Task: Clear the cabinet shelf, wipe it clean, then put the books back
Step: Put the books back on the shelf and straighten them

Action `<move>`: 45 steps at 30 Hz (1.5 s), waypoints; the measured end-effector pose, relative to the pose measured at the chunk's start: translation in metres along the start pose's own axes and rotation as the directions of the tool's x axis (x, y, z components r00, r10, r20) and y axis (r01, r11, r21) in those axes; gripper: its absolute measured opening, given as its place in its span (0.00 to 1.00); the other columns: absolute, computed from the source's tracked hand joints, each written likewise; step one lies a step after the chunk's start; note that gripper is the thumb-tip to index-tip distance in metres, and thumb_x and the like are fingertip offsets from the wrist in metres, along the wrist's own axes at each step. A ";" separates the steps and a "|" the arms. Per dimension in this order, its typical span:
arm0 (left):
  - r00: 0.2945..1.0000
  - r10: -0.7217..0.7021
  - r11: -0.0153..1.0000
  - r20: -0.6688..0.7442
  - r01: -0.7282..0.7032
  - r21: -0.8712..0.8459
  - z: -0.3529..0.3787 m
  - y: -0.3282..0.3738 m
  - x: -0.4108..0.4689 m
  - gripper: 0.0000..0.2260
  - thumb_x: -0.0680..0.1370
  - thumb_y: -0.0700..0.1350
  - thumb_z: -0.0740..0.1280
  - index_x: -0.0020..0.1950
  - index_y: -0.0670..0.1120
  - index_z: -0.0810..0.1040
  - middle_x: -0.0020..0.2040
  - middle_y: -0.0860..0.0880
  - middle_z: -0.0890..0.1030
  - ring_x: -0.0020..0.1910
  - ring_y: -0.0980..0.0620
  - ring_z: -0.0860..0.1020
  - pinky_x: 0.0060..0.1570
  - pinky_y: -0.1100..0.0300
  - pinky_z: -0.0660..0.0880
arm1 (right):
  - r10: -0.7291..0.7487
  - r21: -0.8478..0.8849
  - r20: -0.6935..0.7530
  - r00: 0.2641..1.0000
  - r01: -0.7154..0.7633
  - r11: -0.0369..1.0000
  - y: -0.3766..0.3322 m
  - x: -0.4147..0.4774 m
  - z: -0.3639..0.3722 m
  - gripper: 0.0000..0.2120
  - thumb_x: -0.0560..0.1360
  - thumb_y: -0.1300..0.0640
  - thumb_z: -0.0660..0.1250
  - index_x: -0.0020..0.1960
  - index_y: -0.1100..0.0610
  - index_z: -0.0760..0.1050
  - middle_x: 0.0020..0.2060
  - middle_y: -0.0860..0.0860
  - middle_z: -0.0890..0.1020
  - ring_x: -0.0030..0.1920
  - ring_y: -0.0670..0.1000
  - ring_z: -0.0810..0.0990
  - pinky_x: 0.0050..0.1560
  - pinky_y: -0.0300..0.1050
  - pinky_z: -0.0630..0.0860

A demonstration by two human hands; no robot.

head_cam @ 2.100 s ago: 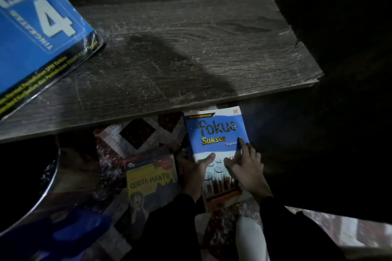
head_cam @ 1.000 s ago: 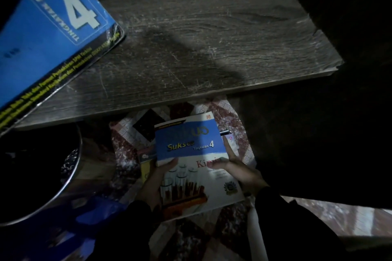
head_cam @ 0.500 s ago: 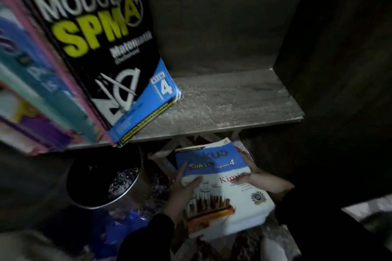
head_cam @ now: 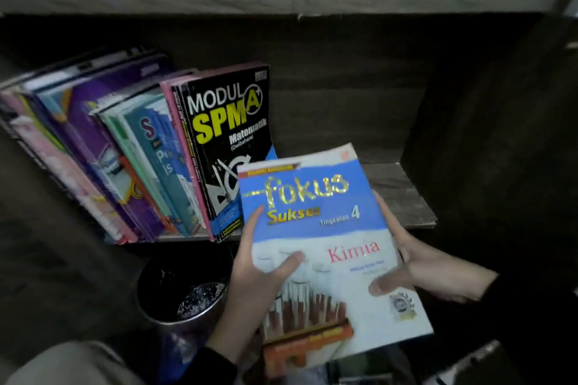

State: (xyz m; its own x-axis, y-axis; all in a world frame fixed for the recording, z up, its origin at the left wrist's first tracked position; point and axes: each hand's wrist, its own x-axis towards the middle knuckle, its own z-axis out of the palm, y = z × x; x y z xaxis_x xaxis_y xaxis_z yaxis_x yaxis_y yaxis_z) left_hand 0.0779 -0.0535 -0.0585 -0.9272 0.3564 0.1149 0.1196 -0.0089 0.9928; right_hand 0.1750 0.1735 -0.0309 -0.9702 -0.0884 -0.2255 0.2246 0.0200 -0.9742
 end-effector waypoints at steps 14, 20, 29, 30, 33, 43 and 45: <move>0.851 0.455 0.875 -0.263 -0.373 0.307 0.014 -0.033 0.146 0.37 0.72 0.44 0.74 0.62 0.81 0.58 0.66 0.72 0.65 0.69 0.67 0.63 0.64 0.75 0.58 | -0.222 -0.294 -0.261 0.939 0.142 0.945 -0.036 0.221 -0.062 0.55 0.58 0.84 0.69 0.72 0.44 0.53 0.60 0.51 0.76 0.55 0.54 0.80 0.43 0.65 0.78; 0.780 0.572 0.782 -0.255 -0.423 0.458 0.018 -0.065 0.164 0.35 0.73 0.53 0.70 0.70 0.74 0.53 0.72 0.41 0.68 0.71 0.48 0.66 0.69 0.67 0.59 | -0.155 -0.345 -0.217 0.964 0.073 0.936 -0.036 0.258 -0.072 0.47 0.59 0.85 0.66 0.69 0.53 0.60 0.54 0.61 0.80 0.51 0.60 0.82 0.44 0.64 0.78; 0.752 0.634 0.566 -0.181 -0.292 0.771 0.027 -0.084 0.146 0.40 0.78 0.53 0.65 0.78 0.50 0.39 0.76 0.34 0.51 0.74 0.37 0.53 0.71 0.49 0.50 | -0.216 -0.510 -0.475 0.853 -0.067 0.858 0.036 0.223 -0.047 0.55 0.62 0.54 0.79 0.77 0.41 0.47 0.69 0.55 0.68 0.70 0.55 0.66 0.69 0.59 0.65; 0.782 0.604 0.577 -0.153 -0.297 0.761 0.028 -0.091 0.137 0.43 0.77 0.49 0.67 0.78 0.48 0.38 0.76 0.35 0.49 0.76 0.40 0.49 0.72 0.51 0.47 | -0.238 -0.577 -0.447 0.862 -0.075 0.813 0.045 0.215 -0.039 0.55 0.63 0.52 0.79 0.77 0.42 0.45 0.72 0.56 0.61 0.73 0.56 0.59 0.72 0.58 0.61; 0.884 0.462 0.693 -0.070 -0.310 0.651 0.030 -0.118 0.112 0.52 0.74 0.37 0.70 0.75 0.54 0.29 0.78 0.39 0.45 0.76 0.50 0.46 0.73 0.59 0.48 | -0.214 -0.656 -0.346 0.914 -0.072 0.751 0.064 0.201 -0.015 0.57 0.66 0.48 0.78 0.74 0.36 0.36 0.77 0.53 0.41 0.77 0.55 0.40 0.75 0.58 0.52; 0.899 0.427 0.753 -0.096 -0.295 0.589 0.033 -0.131 0.124 0.48 0.78 0.41 0.66 0.70 0.67 0.26 0.78 0.43 0.49 0.75 0.42 0.59 0.67 0.57 0.66 | -0.244 -0.613 -0.324 0.914 -0.006 0.790 0.063 0.230 -0.016 0.57 0.69 0.51 0.76 0.69 0.31 0.30 0.76 0.59 0.35 0.74 0.55 0.30 0.75 0.58 0.46; 0.888 0.443 0.725 -0.125 -0.273 0.632 0.036 -0.132 0.126 0.49 0.77 0.41 0.67 0.72 0.62 0.27 0.77 0.43 0.50 0.74 0.40 0.61 0.65 0.46 0.71 | -0.234 -0.608 -0.321 0.918 -0.010 0.794 0.060 0.233 -0.018 0.58 0.67 0.51 0.77 0.67 0.28 0.30 0.76 0.58 0.36 0.74 0.54 0.30 0.75 0.60 0.47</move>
State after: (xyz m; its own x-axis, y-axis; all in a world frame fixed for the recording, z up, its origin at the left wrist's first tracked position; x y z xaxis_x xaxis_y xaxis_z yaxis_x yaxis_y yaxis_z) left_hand -0.0418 0.0260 -0.1761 -0.8145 0.1952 0.5463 0.5640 0.4867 0.6671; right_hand -0.0396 0.1720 -0.1418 -0.9720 0.2342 0.0211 0.1331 0.6219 -0.7717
